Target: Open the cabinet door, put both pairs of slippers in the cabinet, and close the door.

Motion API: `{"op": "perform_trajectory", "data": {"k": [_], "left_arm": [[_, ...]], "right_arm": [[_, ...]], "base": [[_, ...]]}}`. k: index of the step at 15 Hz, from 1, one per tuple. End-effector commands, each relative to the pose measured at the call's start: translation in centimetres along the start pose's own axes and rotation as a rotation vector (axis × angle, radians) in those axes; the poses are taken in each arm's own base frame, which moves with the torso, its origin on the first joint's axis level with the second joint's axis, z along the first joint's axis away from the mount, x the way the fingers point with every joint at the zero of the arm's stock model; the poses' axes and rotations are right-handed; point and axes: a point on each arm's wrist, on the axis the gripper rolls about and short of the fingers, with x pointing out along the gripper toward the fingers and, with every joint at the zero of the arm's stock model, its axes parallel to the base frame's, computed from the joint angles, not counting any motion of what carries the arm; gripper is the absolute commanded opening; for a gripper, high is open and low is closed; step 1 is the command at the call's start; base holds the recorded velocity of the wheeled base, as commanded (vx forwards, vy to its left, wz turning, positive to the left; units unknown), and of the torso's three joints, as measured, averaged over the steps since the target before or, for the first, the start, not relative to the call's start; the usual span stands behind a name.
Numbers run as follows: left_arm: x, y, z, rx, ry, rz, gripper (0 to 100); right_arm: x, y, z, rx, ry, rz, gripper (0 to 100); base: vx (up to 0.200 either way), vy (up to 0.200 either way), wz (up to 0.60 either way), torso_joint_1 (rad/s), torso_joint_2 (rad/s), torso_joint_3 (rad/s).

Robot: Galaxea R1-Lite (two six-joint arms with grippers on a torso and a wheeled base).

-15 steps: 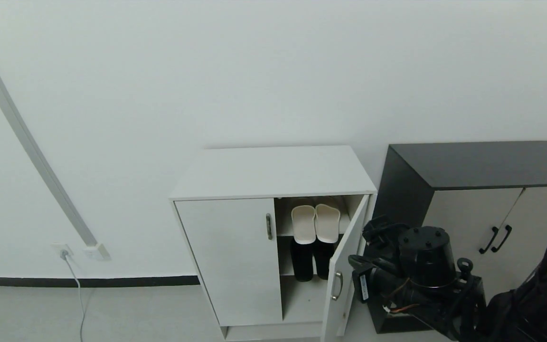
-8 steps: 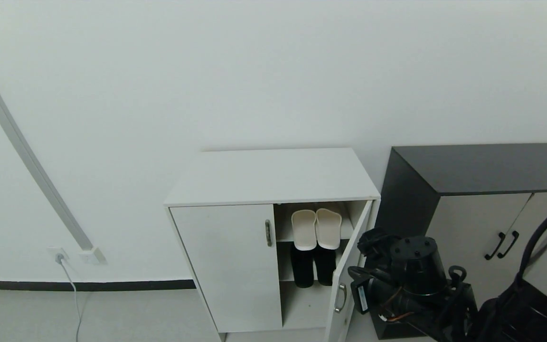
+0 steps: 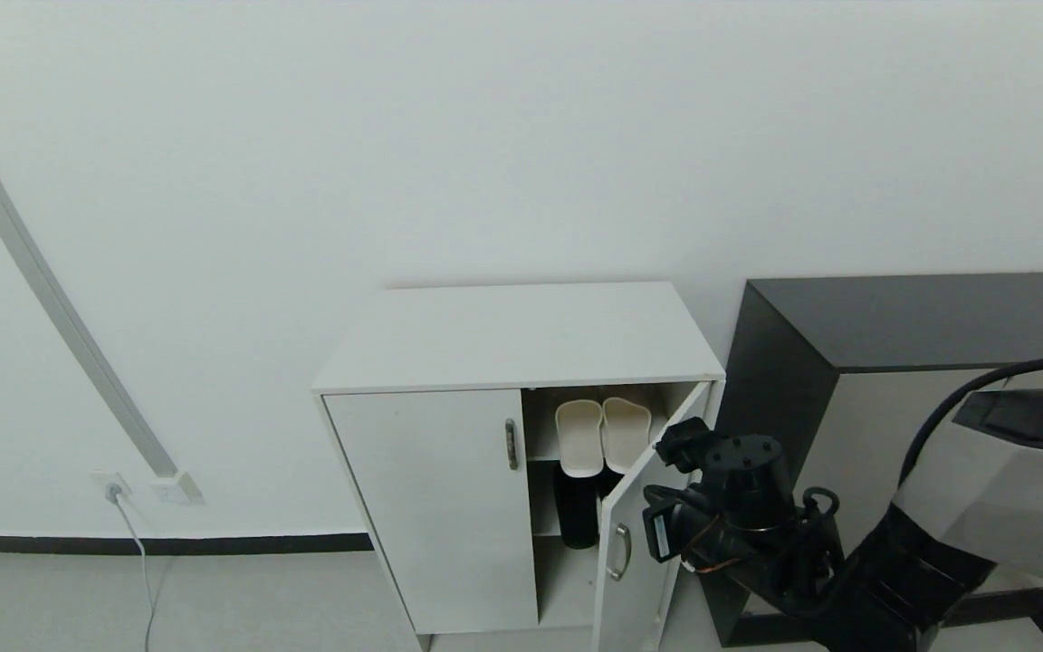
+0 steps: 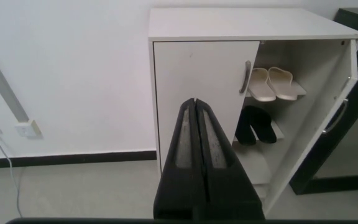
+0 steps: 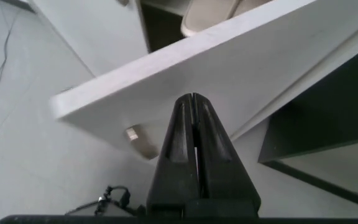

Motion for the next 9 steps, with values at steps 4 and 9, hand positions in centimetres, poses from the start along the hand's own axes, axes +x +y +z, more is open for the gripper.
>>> {"op": "perform_trajectory", "data": {"k": [4,9], "left_arm": [[0.0,0.0,0.0,-0.001,0.001,0.0,0],[0.0,0.0,0.0,-0.001,0.001,0.0,0]], "right_arm": [[3.7,-0.2,-0.6,0.011,-0.008,-0.023,0],[6.7,-0.7,-0.2,0.03,-0.052,-0.043,0]], "base": [[0.0,0.0,0.0,0.0,0.0,0.0],[0.0,0.0,0.0,0.0,0.0,0.0]]}}
